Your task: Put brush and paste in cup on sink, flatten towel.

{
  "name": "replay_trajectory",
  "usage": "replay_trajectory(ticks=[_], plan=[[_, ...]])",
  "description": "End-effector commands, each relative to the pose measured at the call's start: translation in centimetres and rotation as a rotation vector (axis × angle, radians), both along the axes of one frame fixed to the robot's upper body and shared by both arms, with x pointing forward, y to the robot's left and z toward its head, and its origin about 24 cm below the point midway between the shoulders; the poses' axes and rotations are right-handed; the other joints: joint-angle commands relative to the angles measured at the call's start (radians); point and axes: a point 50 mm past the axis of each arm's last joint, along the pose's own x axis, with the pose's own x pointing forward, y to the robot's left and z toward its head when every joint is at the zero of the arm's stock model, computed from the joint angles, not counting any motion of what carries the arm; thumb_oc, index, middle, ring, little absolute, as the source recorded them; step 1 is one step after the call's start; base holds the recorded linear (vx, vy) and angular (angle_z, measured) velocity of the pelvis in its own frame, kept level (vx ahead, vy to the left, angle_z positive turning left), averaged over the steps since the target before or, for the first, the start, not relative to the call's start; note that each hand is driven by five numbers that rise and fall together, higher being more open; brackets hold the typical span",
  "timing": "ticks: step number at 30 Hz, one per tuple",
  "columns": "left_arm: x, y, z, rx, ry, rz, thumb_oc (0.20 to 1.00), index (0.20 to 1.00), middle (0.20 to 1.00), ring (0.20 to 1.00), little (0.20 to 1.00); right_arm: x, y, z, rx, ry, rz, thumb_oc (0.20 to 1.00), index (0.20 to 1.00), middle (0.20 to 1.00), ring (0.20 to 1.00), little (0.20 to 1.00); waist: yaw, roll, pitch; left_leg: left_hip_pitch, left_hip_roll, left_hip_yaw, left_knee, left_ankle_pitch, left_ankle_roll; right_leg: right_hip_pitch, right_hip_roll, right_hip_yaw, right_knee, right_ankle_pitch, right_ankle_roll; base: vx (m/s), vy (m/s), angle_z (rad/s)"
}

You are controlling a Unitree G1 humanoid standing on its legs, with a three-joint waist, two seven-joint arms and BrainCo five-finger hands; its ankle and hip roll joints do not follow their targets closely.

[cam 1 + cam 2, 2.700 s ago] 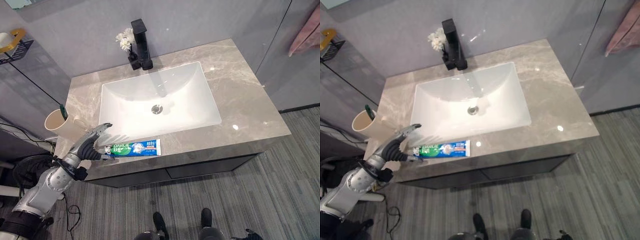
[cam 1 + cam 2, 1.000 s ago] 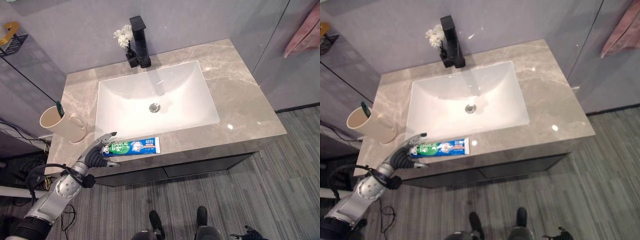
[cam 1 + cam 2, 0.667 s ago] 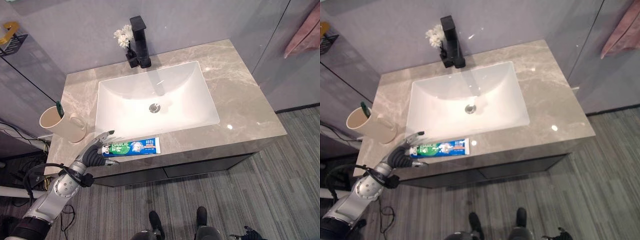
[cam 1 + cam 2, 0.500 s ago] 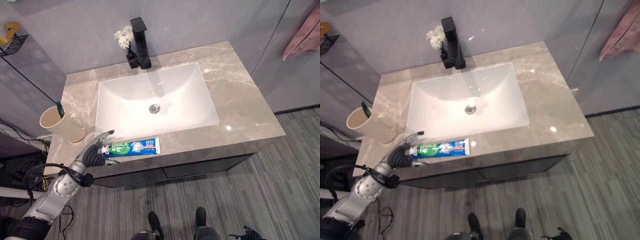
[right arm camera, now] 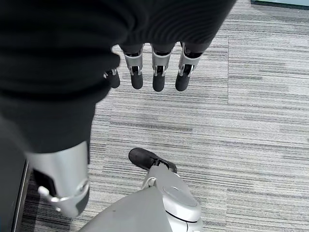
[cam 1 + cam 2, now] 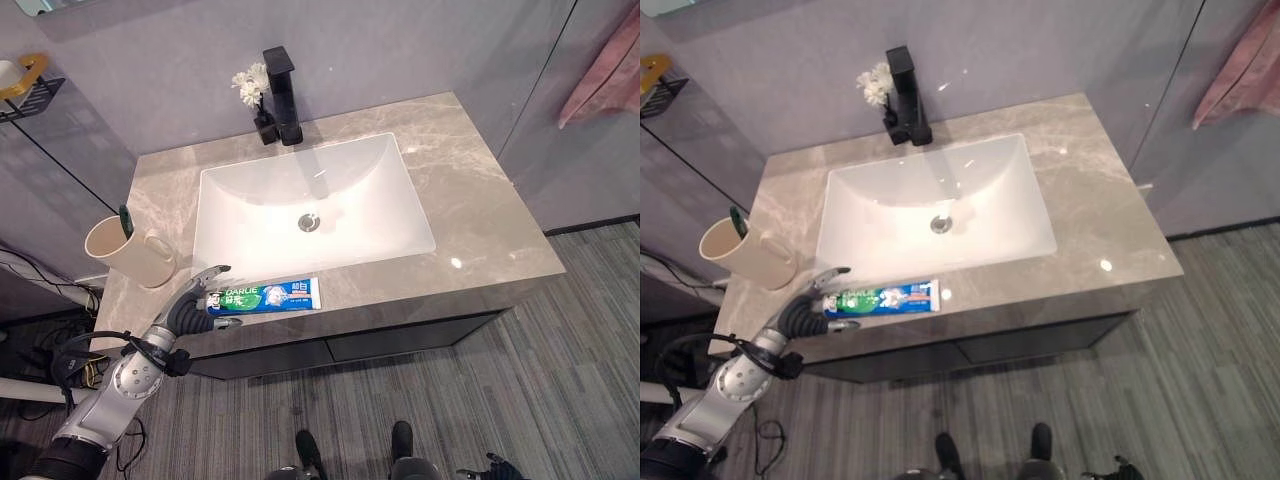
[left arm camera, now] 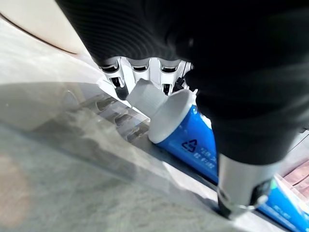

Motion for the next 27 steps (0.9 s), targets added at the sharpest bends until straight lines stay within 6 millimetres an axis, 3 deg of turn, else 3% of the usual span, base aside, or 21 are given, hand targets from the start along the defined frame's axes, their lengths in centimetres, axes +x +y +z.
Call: replay_trajectory(ticks=[1,5,6,7,13,19,22,27], plan=[[1.7,0.8,2.9,-0.007,-0.143,0.04,0.827,0.827,0.827,0.827,0.827,1.5,0.4,0.1,-0.004,-0.033,0.001,1.0,1.0,1.0,1.0,1.0,-0.022,0.005,0.05,0.056,0.035,-0.053,0.009,-0.026,-0.059,0.029,-0.035,-0.007,0.019,-0.005,0.075,0.0,0.0,0.0],[1.8,0.6,3.1,0.054,-0.144,0.01,0.765,0.765,0.765,0.765,0.765,1.6,0.4,0.1,-0.008,-0.038,0.005,1.0,1.0,1.0,1.0,1.0,-0.023,0.005,0.051,0.056,0.035,-0.052,0.009,-0.026,-0.059,0.027,-0.034,-0.005,0.021,-0.005,0.075,0.0,0.0,0.0],[1.8,0.6,3.3,0.096,-0.148,-0.008,0.715,0.715,0.715,0.715,0.715,1.6,0.3,0.2,-0.009,-0.04,0.005,1.0,1.0,1.0,1.0,1.0,-0.023,0.005,0.052,0.056,0.035,-0.052,0.009,-0.027,-0.059,0.026,-0.033,-0.005,0.022,-0.006,0.075,0.0,0.0,0.0],[1.9,0.5,3.7,0.172,-0.159,-0.043,0.614,0.614,0.614,0.614,0.614,1.7,0.3,0.2,-0.01,-0.044,0.006,1.0,1.0,1.0,1.0,1.0,-0.024,0.005,0.054,0.057,0.036,-0.053,0.009,-0.027,-0.06,0.027,-0.033,-0.004,0.023,-0.007,0.075,0.0,0.0,0.0],[2.0,0.3,3.7,0.36,-0.151,-0.12,0.423,0.423,0.423,0.423,0.423,2.1,0.3,0.3,-0.015,-0.06,0.018,1.0,1.0,1.0,1.0,1.0,-0.028,0.006,0.053,0.054,0.036,-0.051,0.009,-0.028,-0.061,0.021,-0.032,-0.002,0.026,-0.008,0.078,0.0,0.0,0.0],[2.2,0.2,2.7,0.515,-0.108,-0.198,0.322,0.322,0.322,0.322,0.322,1.9,0.4,0.3,-0.02,-0.066,0.012,1.0,1.0,1.0,1.0,1.0,-0.034,-0.002,0.037,0.075,0.042,-0.047,0.009,-0.035,-0.061,0.034,-0.029,-0.004,0.033,-0.017,0.079,0.0,0.0,0.0],[2.2,0.1,2.2,0.568,-0.091,-0.227,0.213,0.213,0.213,0.213,0.213,1.9,0.7,0.2,-0.011,-0.072,0.009,1.0,1.0,1.0,1.0,1.0,-0.04,-0.016,0.023,0.092,0.046,-0.044,0.009,-0.041,-0.059,0.047,-0.024,-0.002,0.051,-0.029,0.077,0.0,0.0,0.0],[2.5,0.0,1.7,0.592,-0.099,-0.227,0.2,0.2,0.2,0.2,0.2,1.2,0.9,-0.1,0.0,-0.069,-0.038,1.0,1.0,1.0,1.0,1.0,-0.043,-0.039,-0.006,0.11,0.048,-0.046,0.009,-0.046,-0.059,0.064,-0.019,-0.005,0.054,-0.031,0.077,0.0,0.0,0.0]])
